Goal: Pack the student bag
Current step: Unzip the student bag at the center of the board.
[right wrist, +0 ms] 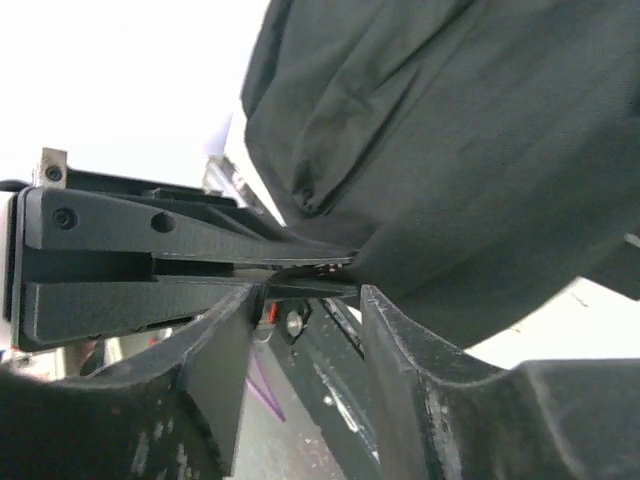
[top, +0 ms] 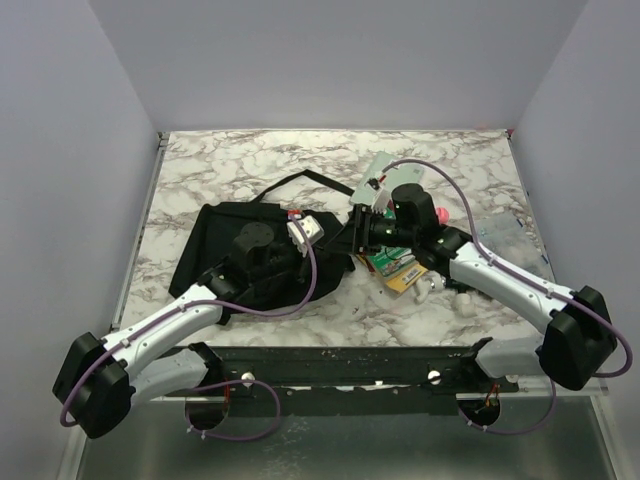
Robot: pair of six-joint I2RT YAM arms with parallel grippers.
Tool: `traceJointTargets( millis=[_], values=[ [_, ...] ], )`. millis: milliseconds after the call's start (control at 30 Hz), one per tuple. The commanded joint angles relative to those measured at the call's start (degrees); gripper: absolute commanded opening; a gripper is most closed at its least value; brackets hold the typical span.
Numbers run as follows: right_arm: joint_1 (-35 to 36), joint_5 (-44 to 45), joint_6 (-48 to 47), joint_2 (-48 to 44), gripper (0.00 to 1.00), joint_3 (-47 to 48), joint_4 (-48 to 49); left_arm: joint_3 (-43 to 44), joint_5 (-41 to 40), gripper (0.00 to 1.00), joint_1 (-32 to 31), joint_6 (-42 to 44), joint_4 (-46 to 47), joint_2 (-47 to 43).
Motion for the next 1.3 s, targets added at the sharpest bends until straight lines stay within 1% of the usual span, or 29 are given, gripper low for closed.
traceJointTargets(
  millis=[0, 33, 133, 200, 333, 400, 467, 533, 567, 667, 733, 800, 900, 1000, 1033, 1167, 1200, 1267],
  values=[
    [0.2, 13.4, -7.4, -3.6, 0.55, 3.0, -12.3, 2.8, -0.2, 0.0, 0.2, -2.2, 1.5, 0.1],
    [0.2, 14.3, -7.5, -3.9, 0.58, 2.3, -12.8, 3.0, -0.8, 0.0, 0.2, -3.1, 1.2, 0.2],
    [0.2, 15.6, -5.4, -5.9, 0.61, -3.3, -9.3, 3.9, -1.7, 0.0, 0.1, -6.1, 0.2, 1.0],
    [0.2, 15.3, -2.4, -7.8, 0.62, -7.9, -4.8, 5.3, -3.3, 0.0, 0.1, -8.7, -1.0, 2.0],
    [0.6, 14.3, 2.3, -11.8, 0.65, -18.8, 9.5, 9.7, -5.4, 0.0, 0.1, -13.6, -6.4, 6.1],
    [1.1, 15.7, 2.9, -12.2, 0.66, -21.2, 12.9, 12.0, -6.6, 0.0, 0.1, -16.8, -10.0, 8.9],
    [1.3, 16.9, 3.5, -12.7, 0.69, -23.1, 15.7, 14.2, -7.1, 0.0, 0.2, -19.3, -14.1, 12.2],
    [1.4, 16.3, 3.8, -12.4, 0.71, -24.8, 19.3, 16.7, -7.0, 0.0, 0.3, -22.6, -17.5, 15.8],
    [1.8, 16.5, 4.1, -11.6, 0.71, -25.0, 20.5, 18.1, -6.5, 0.0, 0.4, -24.4, -18.7, 18.0],
    [4.1, 19.6, 4.4, -9.2, 0.71, -25.4, 22.9, 21.7, -3.0, 0.0, 2.3, -33.3, -22.9, 24.5],
    [5.2, 21.9, 5.7, -7.9, 0.7, -26.2, 25.6, 25.2, 1.7, 0.0, 3.9, -38.8, -26.7, 29.7],
    [5.6, 23.6, 8.3, -6.7, 0.69, -27.4, 28.5, 28.0, 7.9, 0.0, 4.7, -40.5, -28.3, 34.4],
    [7.2, 25.7, 12.2, -5.1, 0.68, -29.6, 33.6, 27.7, 8.7, 0.0, 4.8, -44.4, -27.7, 36.3],
    [9.4, 29.5, 15.6, -3.8, 0.67, -30.6, 33.9, 24.9, 6.4, 0.0, 4.7, -46.1, -25.0, 34.2],
    [9.8, 30.3, 16.5, -3.4, 0.68, -31.1, 34.8, 24.4, 5.8, 0.06, 4.7, -46.0, -24.6, 33.1],
    [10.1, 30.4, 19.3, 0.0, 0.67, -31.4, 36.7, 24.4, 6.7, 0.45, 4.7, -44.5, -24.3, 31.4],
    [10.1, 30.4, 19.6, 0.7, 0.67, -31.0, 36.9, 24.6, 7.2, 0.53, 4.7, -43.9, -24.6, 31.4],
    [10.1, 30.4, 20.0, 1.5, 0.66, -30.9, 37.5, 25.3, 7.5, 0.63, 4.8, -42.2, -26.2, 31.0]
  ],
)
